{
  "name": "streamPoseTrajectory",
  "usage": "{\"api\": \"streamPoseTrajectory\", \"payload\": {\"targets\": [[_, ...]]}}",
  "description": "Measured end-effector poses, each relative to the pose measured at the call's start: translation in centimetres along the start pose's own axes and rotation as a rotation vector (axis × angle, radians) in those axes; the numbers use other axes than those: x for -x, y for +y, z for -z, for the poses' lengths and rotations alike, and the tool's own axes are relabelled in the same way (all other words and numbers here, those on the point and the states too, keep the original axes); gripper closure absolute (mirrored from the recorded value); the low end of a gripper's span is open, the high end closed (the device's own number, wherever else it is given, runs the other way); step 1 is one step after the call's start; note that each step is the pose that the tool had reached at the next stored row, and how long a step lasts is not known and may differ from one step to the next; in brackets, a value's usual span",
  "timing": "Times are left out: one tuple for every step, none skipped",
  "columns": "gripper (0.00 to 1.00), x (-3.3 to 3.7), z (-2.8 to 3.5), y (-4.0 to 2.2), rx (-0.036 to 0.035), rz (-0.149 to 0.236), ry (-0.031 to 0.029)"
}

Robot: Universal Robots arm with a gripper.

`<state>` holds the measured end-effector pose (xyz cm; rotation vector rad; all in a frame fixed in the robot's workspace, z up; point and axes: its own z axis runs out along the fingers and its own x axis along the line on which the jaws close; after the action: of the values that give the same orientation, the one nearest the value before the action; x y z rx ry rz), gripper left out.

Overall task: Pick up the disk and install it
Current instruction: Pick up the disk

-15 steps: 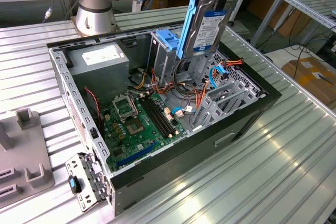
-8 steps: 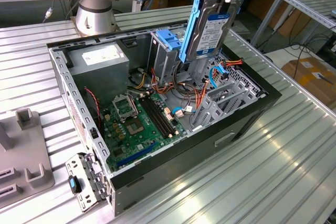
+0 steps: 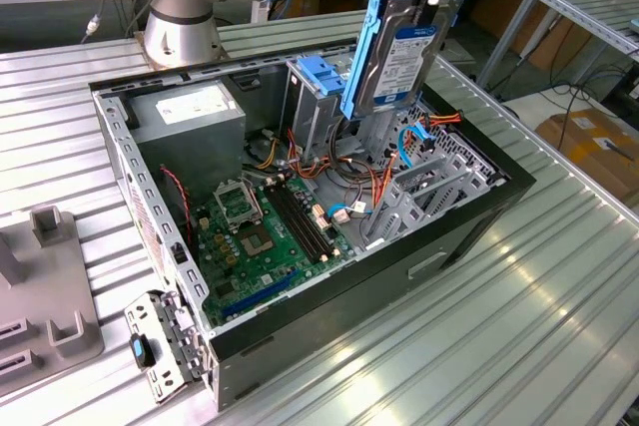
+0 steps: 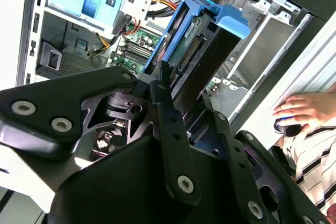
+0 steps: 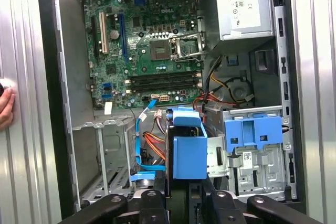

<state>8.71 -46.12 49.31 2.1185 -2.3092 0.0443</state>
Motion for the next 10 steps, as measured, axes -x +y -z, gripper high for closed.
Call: {"api": "streamPoseTrajectory", "payload": {"targets": [[0.65,-0.08,0.00,-0.01,0.0000,0.000,0.0001],[0.65,-0.17,0.00,-0.02,0.0000,0.000,0.0000],[0.65,-0.25,-0.01,-0.02,0.0000,0.000,0.0000],[0.65,-0.40,-0.01,-0.03,0.0000,0.000,0.0001],[0.65,-0.51,-0.01,-0.04,0.0000,0.000,0.0002],[0.65,-0.69,-0.02,-0.06,0.0000,0.000,0.0003],[0.65,-0.79,-0.03,-0.07,0.0000,0.000,0.0004],[0.65,-0.93,-0.03,-0.08,0.0000,0.000,0.0007],[0.65,-1.05,-0.03,-0.09,-0.0001,0.000,0.0010],[0.65,-1.27,-0.04,-0.11,-0.0001,0.000,0.0015]]}}
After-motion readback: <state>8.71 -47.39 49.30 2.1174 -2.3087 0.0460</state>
